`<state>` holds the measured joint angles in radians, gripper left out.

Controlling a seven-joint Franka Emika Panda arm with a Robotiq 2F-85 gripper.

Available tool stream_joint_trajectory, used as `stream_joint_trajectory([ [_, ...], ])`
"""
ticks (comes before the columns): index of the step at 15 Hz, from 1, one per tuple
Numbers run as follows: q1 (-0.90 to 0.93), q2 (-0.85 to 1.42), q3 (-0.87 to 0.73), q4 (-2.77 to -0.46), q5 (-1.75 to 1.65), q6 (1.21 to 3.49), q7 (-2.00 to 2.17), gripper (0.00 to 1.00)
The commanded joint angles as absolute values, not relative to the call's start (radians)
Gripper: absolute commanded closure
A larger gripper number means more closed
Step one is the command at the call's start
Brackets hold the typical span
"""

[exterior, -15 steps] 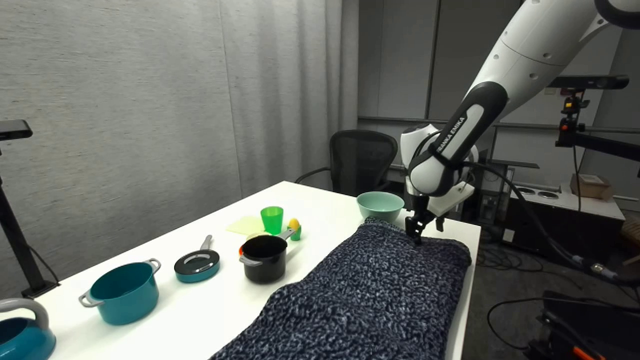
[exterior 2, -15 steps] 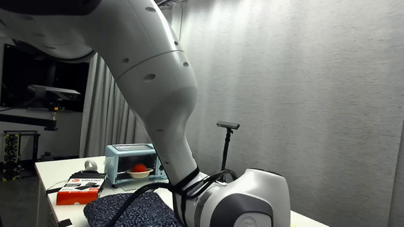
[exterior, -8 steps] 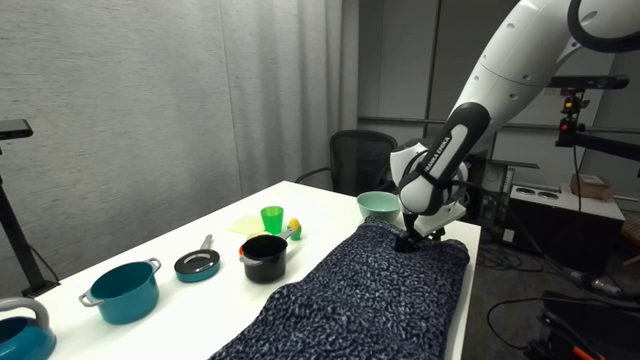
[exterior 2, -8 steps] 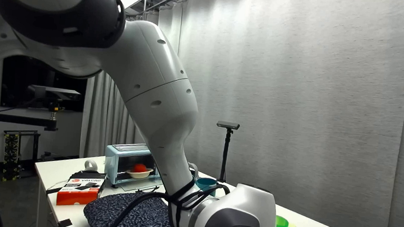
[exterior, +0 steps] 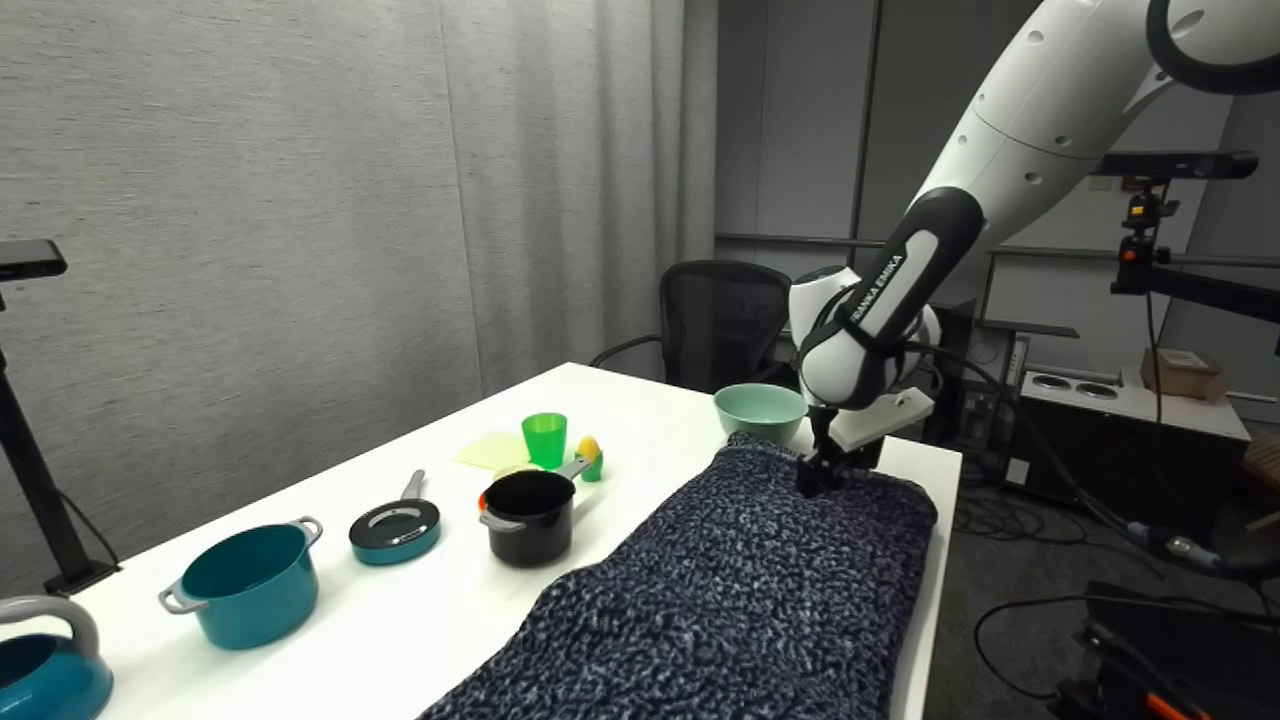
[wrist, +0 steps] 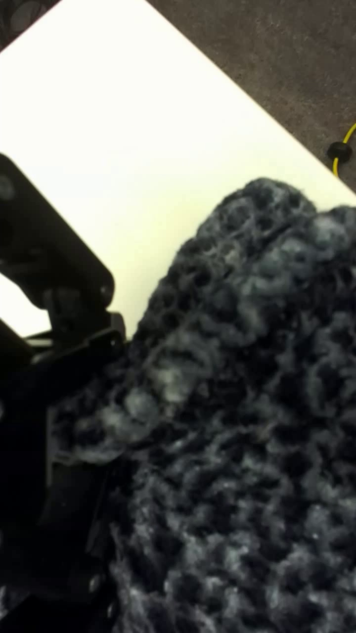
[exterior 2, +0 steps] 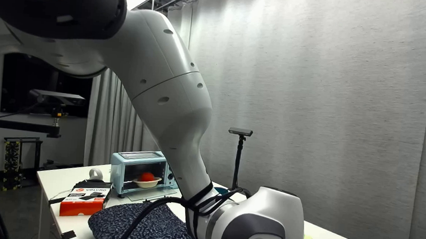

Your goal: Fold the fleece blanket in half

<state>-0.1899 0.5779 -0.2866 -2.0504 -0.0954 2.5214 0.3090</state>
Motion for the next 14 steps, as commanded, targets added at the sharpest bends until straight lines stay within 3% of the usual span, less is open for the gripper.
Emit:
stream_joint_trajectory([
  [1, -0.191, 0.526, -0.295, -2.061, -0.109, 2.503, 0.230, 0.94],
  [3, -0.181, 0.492, -0.291, -2.076, -0.130, 2.507, 0.195, 1.00],
  [14, 0.012, 0.291, -0.234, -2.132, -0.334, 2.489, 0.245, 1.00],
])
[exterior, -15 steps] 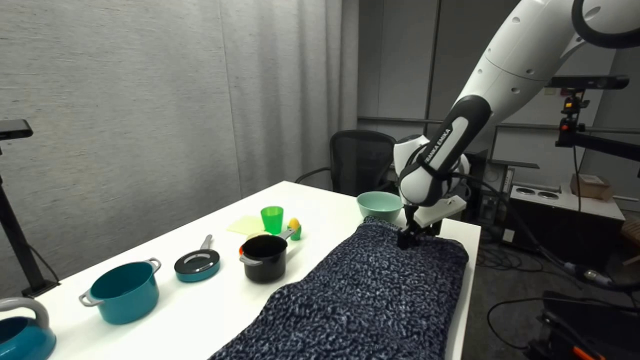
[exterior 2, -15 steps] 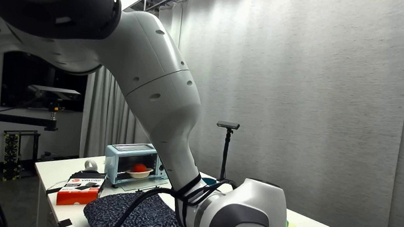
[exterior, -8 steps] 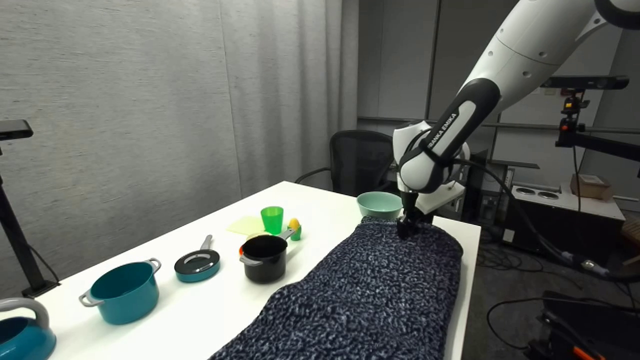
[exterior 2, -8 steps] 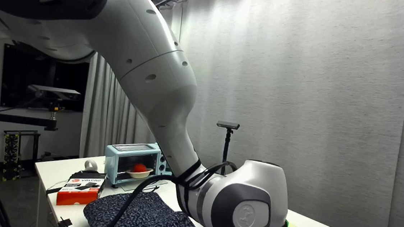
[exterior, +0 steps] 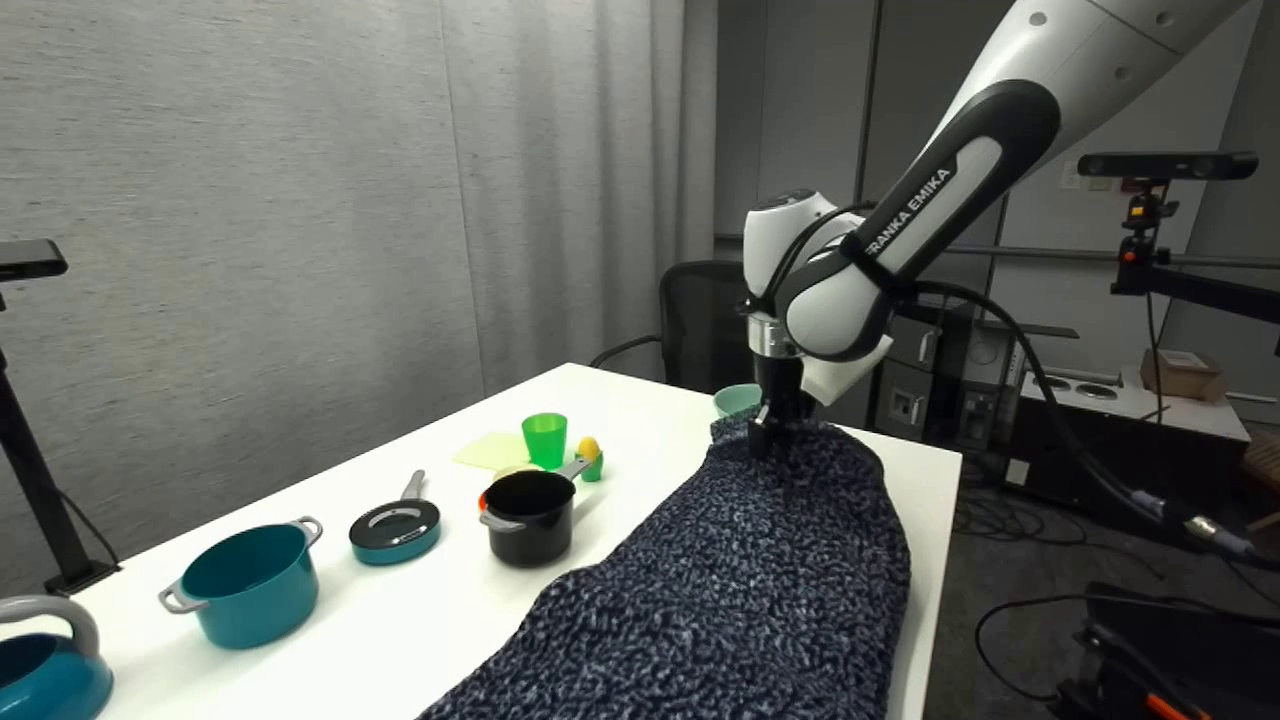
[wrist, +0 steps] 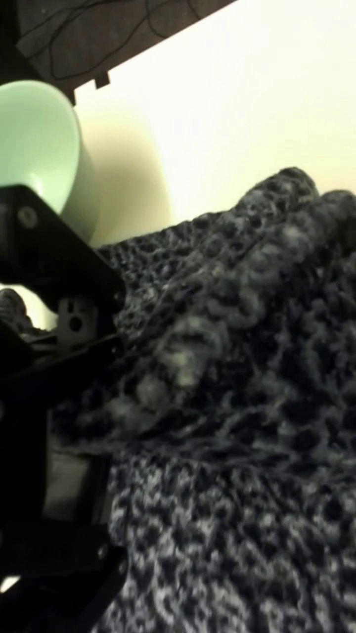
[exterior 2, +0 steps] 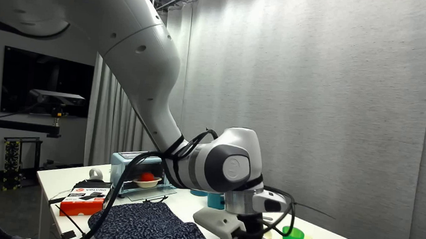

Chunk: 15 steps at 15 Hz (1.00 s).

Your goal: Fold the fleece blanket in half

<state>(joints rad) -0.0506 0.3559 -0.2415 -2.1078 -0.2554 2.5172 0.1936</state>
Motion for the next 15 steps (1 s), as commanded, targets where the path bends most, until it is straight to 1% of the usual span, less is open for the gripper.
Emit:
stream_joint_trajectory([
  [1, 0.035, 0.279, -0.224, -2.129, -0.357, 2.480, 0.262, 1.00],
  [7, 0.147, 0.192, -0.116, -2.145, -0.433, 2.361, 0.352, 1.00],
  [10, 0.164, 0.156, -0.031, -2.154, -0.333, 2.272, 0.392, 1.00],
  [15, 0.148, 0.171, 0.063, -2.114, -0.018, 2.311, 0.389, 1.00],
])
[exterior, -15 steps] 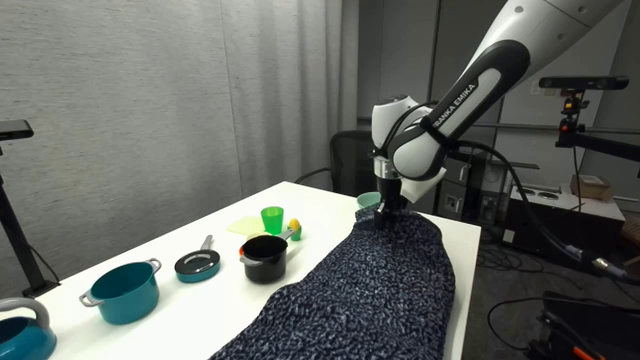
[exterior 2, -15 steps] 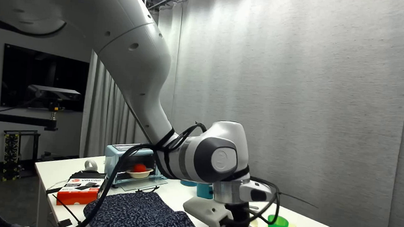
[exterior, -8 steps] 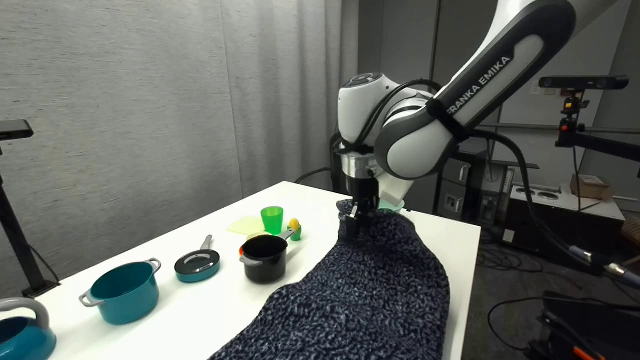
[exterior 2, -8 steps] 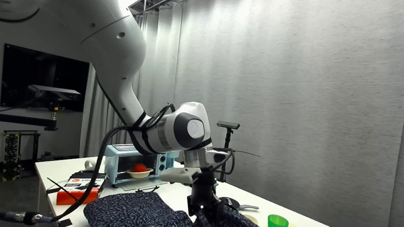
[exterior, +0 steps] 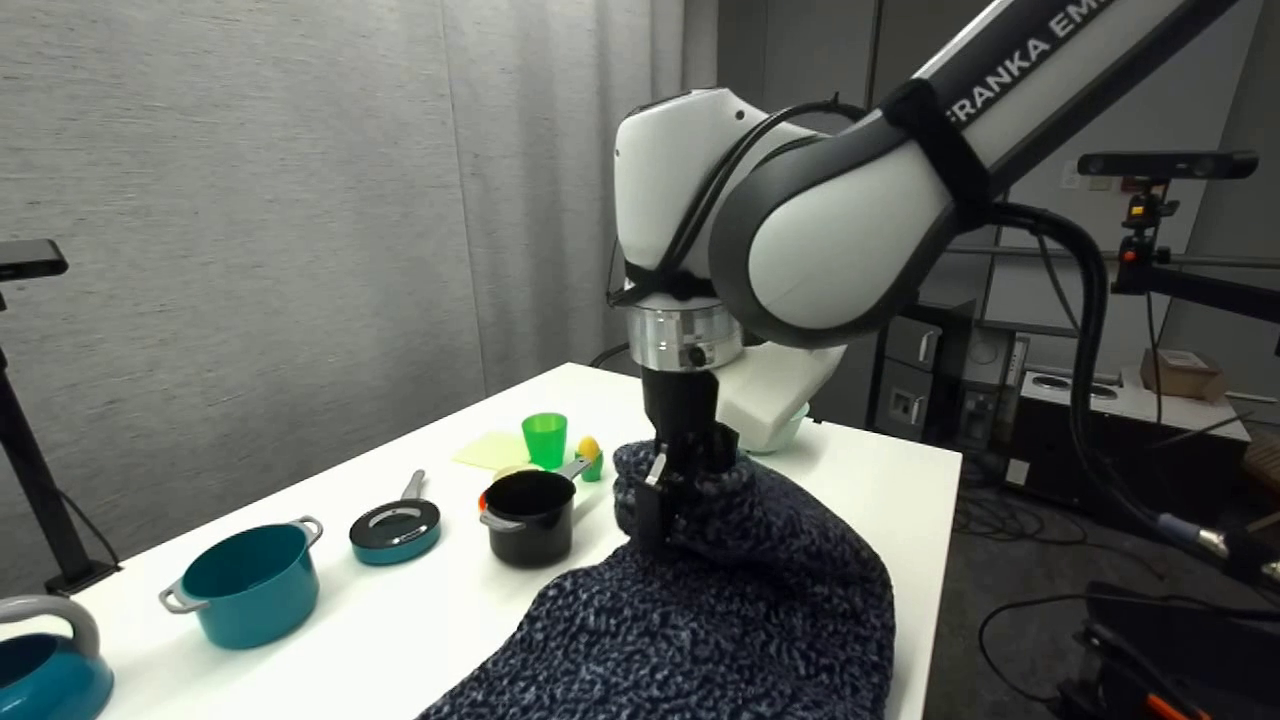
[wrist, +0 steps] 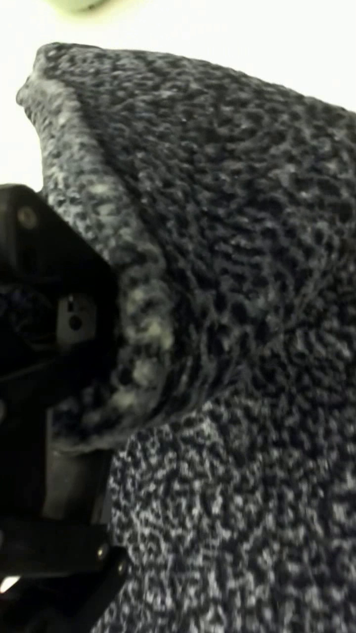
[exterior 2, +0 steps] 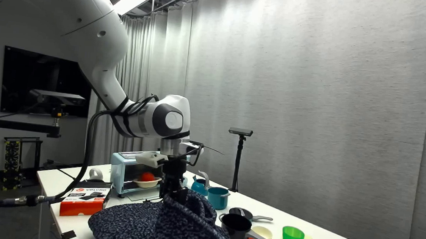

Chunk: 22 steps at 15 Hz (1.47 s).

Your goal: Fold the fleece blanket in half

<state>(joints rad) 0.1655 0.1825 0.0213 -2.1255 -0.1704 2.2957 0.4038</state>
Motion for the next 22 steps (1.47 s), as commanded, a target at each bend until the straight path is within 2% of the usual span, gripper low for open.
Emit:
stream_joint_trajectory([
  [1, 0.144, 0.176, 0.078, -2.104, 0.057, 2.310, 0.360, 1.00],
  [10, 0.130, 0.203, 0.140, -2.056, 0.464, 2.281, 0.172, 1.00],
  [22, 0.128, 0.259, 0.201, -2.078, 0.543, 2.264, -0.010, 1.00],
])
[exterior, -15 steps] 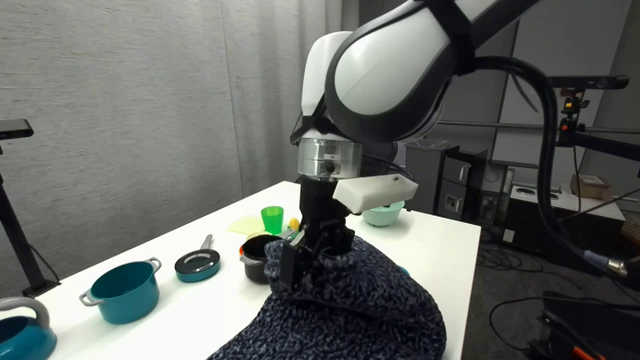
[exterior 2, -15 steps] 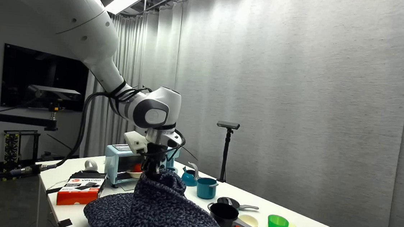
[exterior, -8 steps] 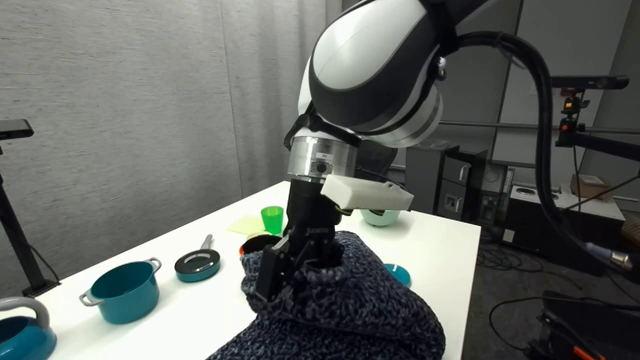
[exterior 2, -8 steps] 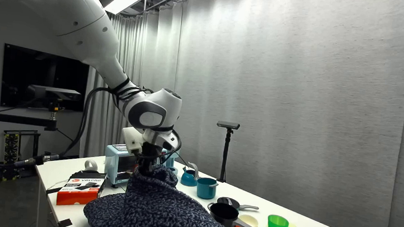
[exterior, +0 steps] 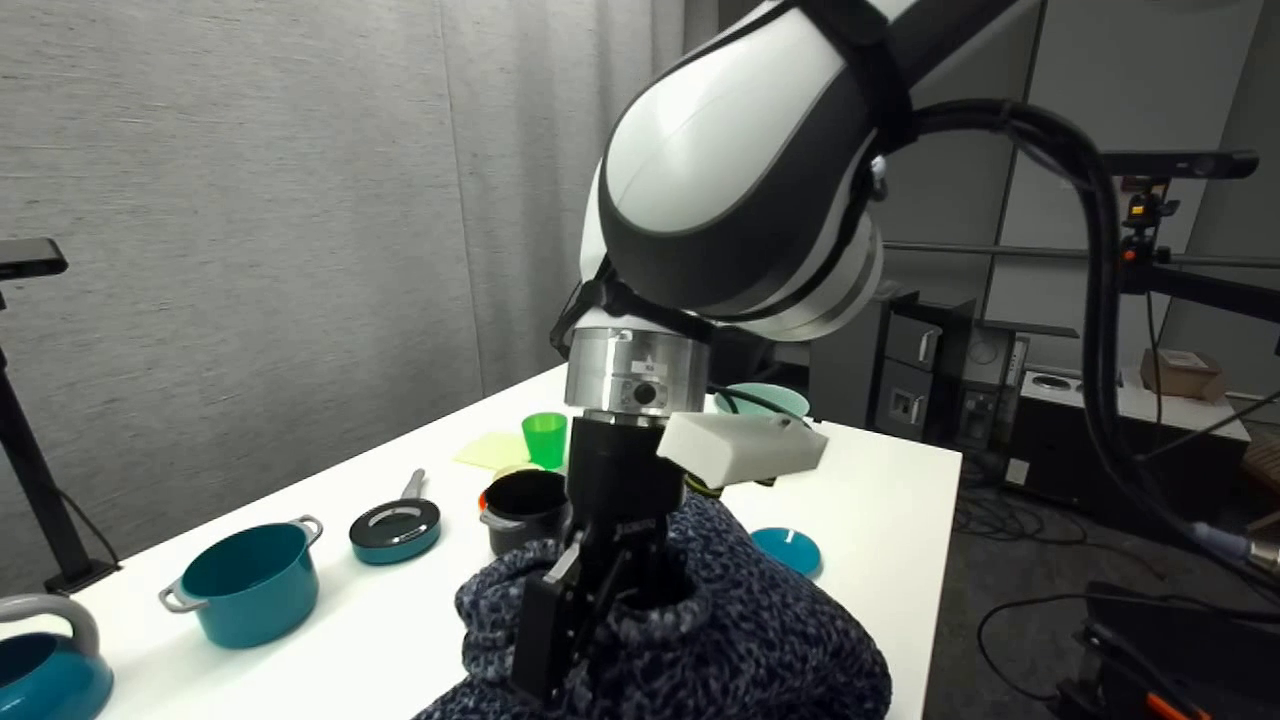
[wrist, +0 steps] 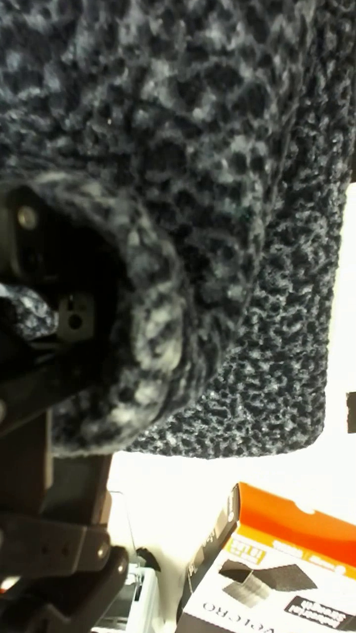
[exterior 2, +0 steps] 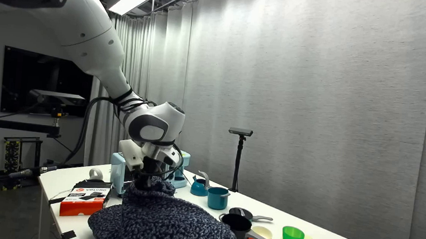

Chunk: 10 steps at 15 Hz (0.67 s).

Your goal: Fold the fleece blanket in half

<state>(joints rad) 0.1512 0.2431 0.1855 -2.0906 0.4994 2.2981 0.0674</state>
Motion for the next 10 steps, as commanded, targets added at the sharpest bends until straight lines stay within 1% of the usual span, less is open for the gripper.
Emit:
stream_joint_trajectory([
  [1, 0.124, 0.259, 0.205, -2.083, 0.549, 2.260, -0.039, 1.00],
  [10, 0.173, 0.288, 0.267, -2.115, 0.525, 2.369, -0.117, 1.00],
])
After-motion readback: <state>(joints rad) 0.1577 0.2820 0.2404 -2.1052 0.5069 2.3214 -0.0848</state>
